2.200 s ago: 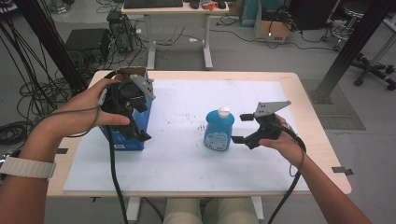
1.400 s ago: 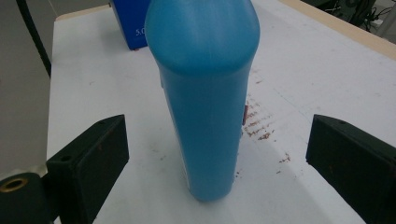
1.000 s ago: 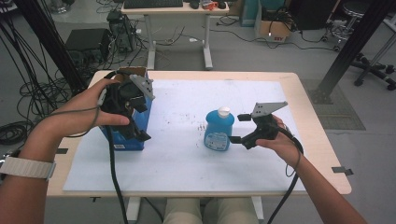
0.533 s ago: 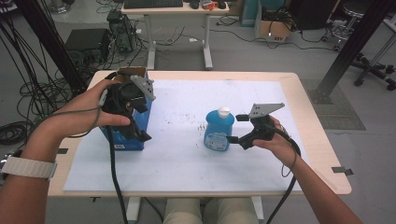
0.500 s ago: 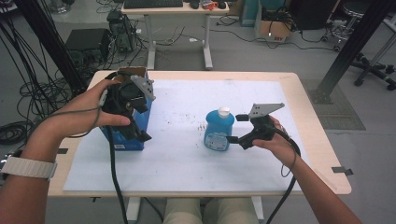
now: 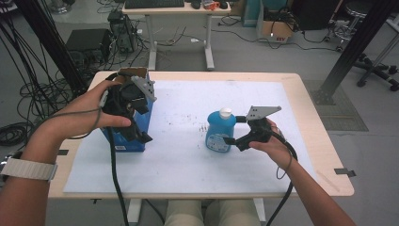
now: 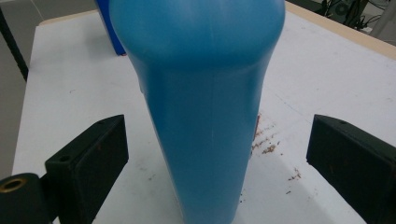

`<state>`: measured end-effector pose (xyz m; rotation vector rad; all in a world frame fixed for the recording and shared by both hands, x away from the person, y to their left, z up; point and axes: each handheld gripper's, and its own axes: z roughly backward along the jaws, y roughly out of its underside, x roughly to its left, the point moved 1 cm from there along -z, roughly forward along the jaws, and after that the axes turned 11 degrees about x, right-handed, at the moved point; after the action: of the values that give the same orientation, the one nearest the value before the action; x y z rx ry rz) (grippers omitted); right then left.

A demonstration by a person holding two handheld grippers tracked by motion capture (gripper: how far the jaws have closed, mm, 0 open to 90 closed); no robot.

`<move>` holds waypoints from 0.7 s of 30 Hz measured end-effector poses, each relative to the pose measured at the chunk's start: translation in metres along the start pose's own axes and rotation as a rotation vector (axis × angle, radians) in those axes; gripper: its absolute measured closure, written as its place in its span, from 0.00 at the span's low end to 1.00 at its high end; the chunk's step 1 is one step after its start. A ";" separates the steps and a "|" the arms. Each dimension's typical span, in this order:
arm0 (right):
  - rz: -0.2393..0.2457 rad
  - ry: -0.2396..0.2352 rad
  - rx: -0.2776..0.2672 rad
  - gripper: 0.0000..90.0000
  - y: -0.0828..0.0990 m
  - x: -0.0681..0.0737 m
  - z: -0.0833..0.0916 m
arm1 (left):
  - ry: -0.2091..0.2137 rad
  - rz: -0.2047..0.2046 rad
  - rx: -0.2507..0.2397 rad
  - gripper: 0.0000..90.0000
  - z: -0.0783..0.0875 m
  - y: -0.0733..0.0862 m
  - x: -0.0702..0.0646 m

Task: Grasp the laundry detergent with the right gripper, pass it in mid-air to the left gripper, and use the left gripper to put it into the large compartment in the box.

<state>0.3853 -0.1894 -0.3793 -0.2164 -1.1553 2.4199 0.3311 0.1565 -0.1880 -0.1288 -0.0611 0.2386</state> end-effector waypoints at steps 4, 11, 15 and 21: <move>0.003 0.003 -0.019 0.06 0.000 -0.001 -0.005 | -0.002 -0.008 0.006 0.12 0.000 0.000 0.001; -0.006 -0.005 -0.029 0.07 0.002 0.001 -0.011 | -0.002 -0.003 0.004 0.12 0.000 0.001 0.001; -0.010 -0.012 -0.040 0.07 0.004 0.001 -0.014 | 0.002 0.013 0.000 0.12 -0.001 0.001 0.000; -0.005 -0.015 -0.058 0.09 0.004 0.000 -0.017 | 0.003 0.015 -0.003 0.12 -0.001 0.001 0.000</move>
<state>0.3895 -0.1792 -0.3932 -0.2137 -1.2323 2.3890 0.3312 0.1576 -0.1887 -0.1323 -0.0577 0.2530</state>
